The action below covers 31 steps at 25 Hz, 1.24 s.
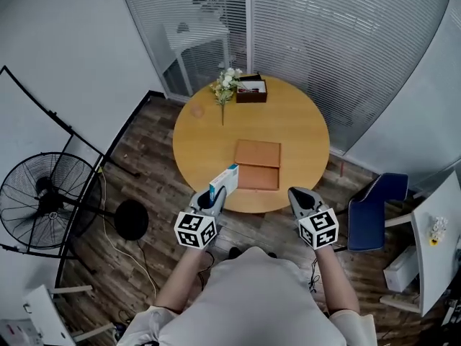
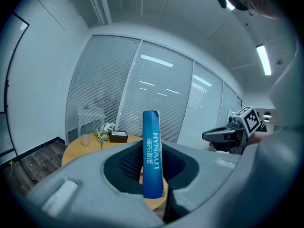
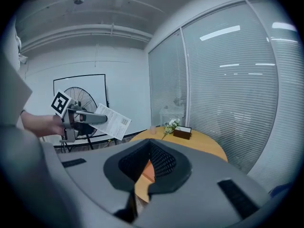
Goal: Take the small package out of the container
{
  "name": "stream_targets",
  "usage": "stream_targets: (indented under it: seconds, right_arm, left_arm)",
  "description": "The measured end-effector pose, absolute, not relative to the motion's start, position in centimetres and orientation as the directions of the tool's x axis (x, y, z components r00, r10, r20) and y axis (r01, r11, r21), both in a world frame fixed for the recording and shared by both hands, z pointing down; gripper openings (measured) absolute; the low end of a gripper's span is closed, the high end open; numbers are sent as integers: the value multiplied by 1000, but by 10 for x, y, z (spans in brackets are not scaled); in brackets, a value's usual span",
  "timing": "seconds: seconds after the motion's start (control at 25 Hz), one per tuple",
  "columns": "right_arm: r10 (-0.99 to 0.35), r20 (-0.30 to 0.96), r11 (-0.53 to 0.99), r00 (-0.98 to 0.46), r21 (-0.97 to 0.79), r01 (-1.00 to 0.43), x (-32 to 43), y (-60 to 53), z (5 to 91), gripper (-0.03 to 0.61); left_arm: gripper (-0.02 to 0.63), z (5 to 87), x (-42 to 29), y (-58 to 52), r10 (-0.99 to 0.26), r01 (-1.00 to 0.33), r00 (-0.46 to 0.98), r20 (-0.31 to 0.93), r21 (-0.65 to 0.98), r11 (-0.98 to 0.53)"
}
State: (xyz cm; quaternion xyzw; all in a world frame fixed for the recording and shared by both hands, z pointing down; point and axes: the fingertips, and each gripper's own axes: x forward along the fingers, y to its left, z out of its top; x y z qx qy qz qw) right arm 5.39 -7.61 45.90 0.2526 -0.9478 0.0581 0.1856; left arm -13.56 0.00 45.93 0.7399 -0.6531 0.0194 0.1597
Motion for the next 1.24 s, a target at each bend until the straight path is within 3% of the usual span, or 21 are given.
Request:
stream_targets:
  seconds: [0.28, 1.24]
  right_arm:
    - [-479, 300, 865, -825, 2, -501, 81, -92, 429, 3]
    - [-463, 281, 874, -841, -10, -485, 93, -92, 426, 3]
  left_arm:
    - [71, 438, -121, -1, -975, -975, 100, 200, 214, -56]
    - [71, 428, -105, 1, -981, -974, 85, 173, 223, -45]
